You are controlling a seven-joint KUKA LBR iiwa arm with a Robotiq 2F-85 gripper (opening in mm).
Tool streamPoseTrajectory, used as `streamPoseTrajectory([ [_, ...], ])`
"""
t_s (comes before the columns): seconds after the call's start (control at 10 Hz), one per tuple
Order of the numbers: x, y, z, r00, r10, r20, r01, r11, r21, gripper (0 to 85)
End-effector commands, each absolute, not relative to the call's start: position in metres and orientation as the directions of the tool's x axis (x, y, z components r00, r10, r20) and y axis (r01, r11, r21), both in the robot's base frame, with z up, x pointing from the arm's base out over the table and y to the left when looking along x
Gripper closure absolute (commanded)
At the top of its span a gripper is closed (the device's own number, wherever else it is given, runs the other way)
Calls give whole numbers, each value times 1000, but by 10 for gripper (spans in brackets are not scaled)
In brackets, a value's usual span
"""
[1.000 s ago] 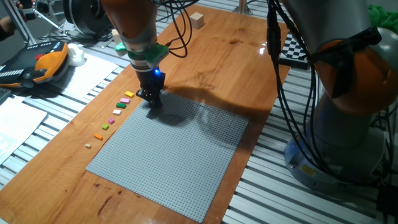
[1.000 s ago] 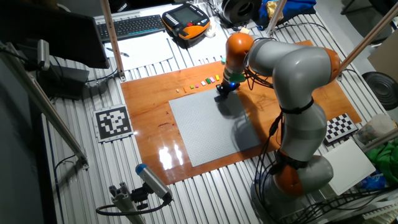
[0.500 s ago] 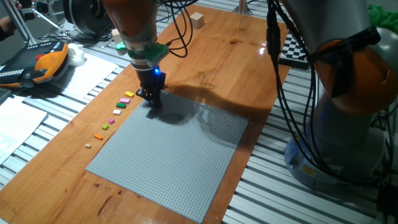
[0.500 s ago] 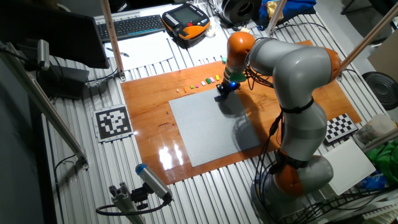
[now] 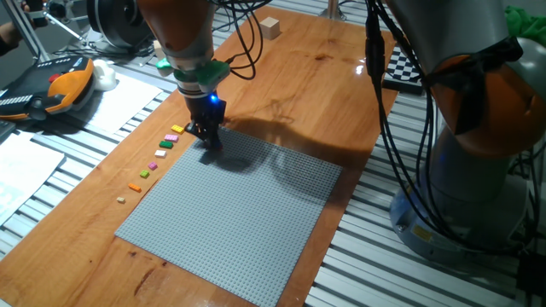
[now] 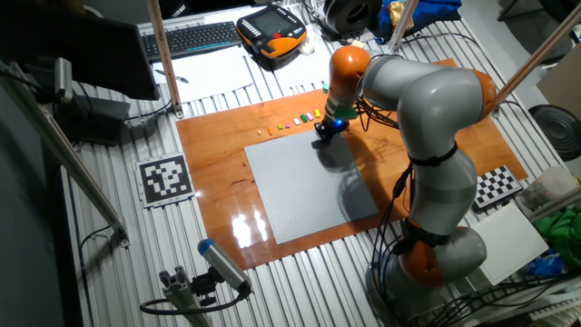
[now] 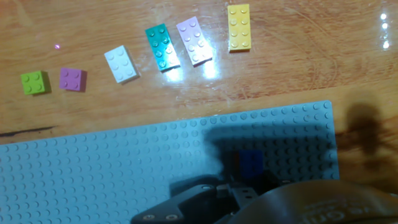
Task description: Stack small Lego blocks randomly, one at a time
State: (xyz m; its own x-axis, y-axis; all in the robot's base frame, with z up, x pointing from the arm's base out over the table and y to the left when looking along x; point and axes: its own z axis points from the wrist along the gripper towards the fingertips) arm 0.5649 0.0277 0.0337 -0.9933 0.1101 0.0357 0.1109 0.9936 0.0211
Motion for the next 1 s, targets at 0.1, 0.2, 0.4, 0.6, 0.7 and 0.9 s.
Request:
streamPoseTrajectory([
  [0.1, 564, 31, 36, -993, 113, 40, 114, 993, 25, 850],
  [0.2, 565, 33, 36, -993, 109, 39, 110, 994, 20, 850],
  [0.4, 565, 32, 35, -995, 97, 35, 97, 995, 18, 850],
  [0.6, 565, 32, 34, -996, 88, 32, 88, 996, 3, 680],
  [0.7, 565, 32, 33, -996, 87, 30, 87, 996, -1, 680],
  [0.9, 566, 31, 33, -996, 87, 30, 87, 996, -3, 680],
])
